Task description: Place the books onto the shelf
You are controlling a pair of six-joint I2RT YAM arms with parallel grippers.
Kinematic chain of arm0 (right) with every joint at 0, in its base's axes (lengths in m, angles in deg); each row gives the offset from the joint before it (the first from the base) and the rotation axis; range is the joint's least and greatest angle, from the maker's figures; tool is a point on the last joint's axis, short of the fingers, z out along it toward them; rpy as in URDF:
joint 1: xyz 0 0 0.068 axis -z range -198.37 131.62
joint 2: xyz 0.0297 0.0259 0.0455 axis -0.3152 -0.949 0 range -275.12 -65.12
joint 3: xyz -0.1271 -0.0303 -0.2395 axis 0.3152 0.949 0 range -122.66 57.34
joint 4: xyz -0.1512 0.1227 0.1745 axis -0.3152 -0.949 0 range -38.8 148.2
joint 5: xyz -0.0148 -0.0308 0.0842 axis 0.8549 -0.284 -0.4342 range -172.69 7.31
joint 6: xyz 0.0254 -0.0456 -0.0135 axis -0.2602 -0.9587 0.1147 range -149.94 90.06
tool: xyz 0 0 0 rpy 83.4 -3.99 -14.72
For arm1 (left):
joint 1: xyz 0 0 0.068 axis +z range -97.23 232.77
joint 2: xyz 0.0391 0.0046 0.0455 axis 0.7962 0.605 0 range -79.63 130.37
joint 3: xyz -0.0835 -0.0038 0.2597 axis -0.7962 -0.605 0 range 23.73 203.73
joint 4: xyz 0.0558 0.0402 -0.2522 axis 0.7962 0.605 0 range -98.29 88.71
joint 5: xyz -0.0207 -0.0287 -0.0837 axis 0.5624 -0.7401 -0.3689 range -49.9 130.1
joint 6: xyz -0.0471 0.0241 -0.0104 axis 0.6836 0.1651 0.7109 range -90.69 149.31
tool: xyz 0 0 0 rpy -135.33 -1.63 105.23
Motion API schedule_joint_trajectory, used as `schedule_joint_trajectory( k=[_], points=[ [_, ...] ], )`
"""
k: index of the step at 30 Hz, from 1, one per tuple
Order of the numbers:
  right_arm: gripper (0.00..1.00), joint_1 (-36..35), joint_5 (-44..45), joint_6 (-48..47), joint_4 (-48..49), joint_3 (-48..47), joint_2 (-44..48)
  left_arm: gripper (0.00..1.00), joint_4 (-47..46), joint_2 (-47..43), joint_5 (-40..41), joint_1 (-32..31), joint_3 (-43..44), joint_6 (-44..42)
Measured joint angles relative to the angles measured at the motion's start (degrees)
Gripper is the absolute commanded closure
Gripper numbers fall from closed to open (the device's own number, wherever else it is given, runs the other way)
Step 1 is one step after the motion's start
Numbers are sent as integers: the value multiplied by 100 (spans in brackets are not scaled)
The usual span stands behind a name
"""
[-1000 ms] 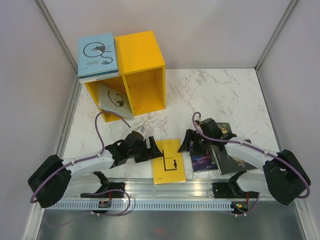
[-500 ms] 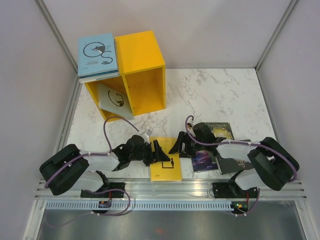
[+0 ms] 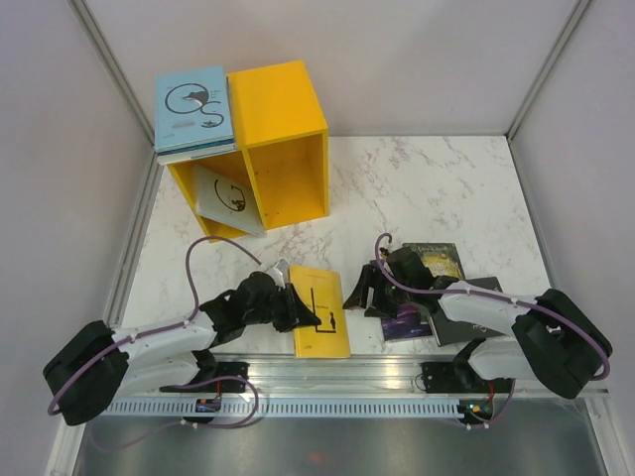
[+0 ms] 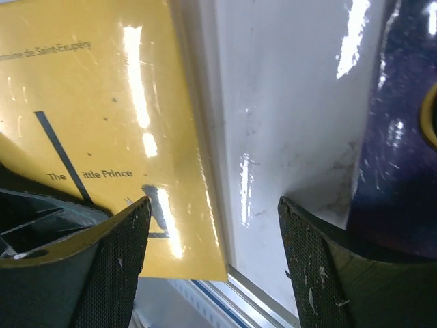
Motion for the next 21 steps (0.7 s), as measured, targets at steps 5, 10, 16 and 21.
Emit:
schedule_joint_trajectory(
  k=[5, 10, 16, 21],
  points=[
    [18, -20, 247, -31, -940, -264, 358, 98, 1255, -695, 382, -4, 271, -192],
    [18, -22, 269, 11, -1270, -774, 601, 98, 2645, -1093, 1027, -37, 944, -667],
    [18, -22, 273, 114, -1362, -925, 933, 98, 4059, -2918, 2900, -24, 1241, -625],
    [18, -22, 293, 175, -1458, -874, 1073, 98, 4640, -3727, 4409, -22, 1744, -649]
  ],
)
